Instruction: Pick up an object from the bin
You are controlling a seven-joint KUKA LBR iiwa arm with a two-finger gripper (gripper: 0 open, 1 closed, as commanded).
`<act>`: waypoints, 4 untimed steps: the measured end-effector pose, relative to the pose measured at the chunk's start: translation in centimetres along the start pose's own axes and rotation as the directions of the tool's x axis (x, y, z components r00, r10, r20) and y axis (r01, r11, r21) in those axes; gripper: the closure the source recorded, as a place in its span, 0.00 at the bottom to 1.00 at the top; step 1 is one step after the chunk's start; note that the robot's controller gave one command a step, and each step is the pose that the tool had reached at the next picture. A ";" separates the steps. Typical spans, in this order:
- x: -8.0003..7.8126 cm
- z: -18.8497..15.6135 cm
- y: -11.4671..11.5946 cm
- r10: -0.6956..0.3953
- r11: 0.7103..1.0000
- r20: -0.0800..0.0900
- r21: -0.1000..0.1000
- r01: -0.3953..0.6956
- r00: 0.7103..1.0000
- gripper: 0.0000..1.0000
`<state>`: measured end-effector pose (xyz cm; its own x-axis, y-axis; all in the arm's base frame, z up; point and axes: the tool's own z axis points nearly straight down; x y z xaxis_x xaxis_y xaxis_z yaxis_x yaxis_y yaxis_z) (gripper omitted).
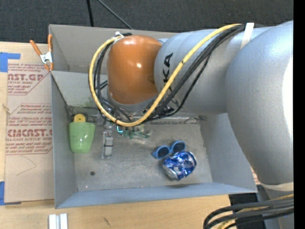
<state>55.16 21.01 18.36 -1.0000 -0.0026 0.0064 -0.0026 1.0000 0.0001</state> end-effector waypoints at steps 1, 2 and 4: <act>-3.8 9.0 0.9 0.278 0.960 0.001 0.003 -0.278 0.960 0.00; -3.1 11.4 3.2 -0.024 1.000 0.008 0.000 0.024 1.000 0.00; -2.5 0.1 3.1 -0.047 0.999 0.016 -0.003 0.047 0.999 1.00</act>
Offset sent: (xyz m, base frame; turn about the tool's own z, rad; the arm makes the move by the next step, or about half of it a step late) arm 0.0387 0.0100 -0.0879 0.2832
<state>57.68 24.08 18.22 -0.9987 -0.0493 -0.0095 -0.0493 0.9988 0.0033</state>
